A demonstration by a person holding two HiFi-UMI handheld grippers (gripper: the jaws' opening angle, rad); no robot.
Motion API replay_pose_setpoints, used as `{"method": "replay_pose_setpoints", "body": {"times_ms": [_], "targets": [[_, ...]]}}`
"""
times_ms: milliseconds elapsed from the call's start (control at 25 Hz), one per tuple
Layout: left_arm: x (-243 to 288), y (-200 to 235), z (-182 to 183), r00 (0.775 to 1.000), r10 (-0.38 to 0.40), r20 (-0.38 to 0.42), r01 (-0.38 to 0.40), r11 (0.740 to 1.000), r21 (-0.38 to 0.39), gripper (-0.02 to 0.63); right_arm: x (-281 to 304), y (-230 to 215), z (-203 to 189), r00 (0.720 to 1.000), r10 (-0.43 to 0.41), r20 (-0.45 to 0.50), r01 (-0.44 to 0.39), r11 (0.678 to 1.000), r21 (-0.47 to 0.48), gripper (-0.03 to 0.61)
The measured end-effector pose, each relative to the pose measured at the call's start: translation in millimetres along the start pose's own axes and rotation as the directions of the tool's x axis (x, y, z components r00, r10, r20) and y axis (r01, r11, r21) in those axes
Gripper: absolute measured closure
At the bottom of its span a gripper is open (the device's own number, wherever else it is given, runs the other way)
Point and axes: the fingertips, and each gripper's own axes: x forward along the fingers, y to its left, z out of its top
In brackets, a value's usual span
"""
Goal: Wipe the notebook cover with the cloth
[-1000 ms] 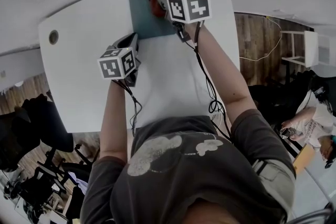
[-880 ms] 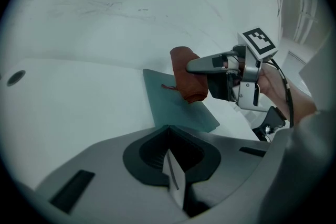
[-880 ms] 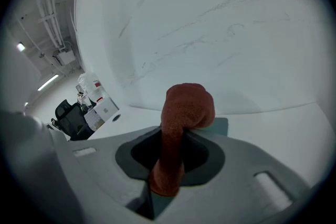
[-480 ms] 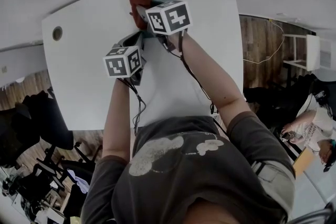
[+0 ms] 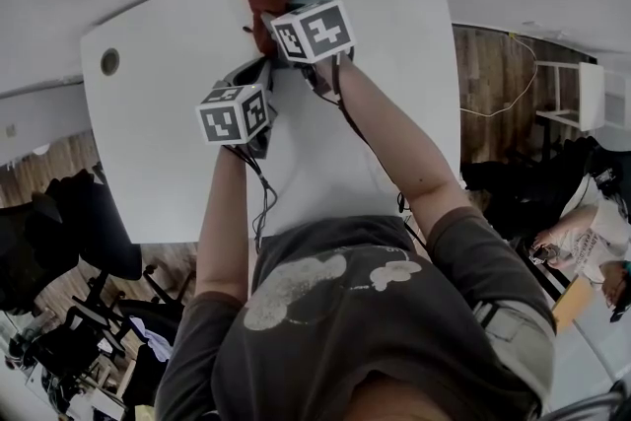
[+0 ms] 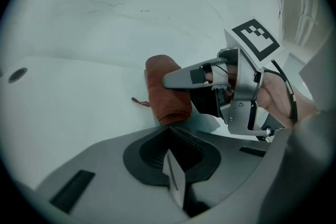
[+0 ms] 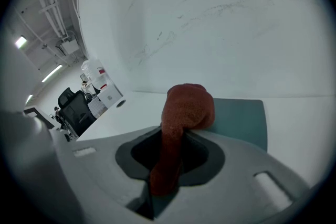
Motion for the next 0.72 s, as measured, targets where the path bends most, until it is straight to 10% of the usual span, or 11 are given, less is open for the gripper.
{"method": "replay_pose_setpoints", "body": {"times_ms": [720], "targets": [[-1, 1, 0, 1.000, -0.001, -0.004, 0.001, 1.000, -0.002, 0.606, -28, -41, -15, 0.997, -0.077, -0.005, 0.077, 0.997, 0.023, 0.499]]}}
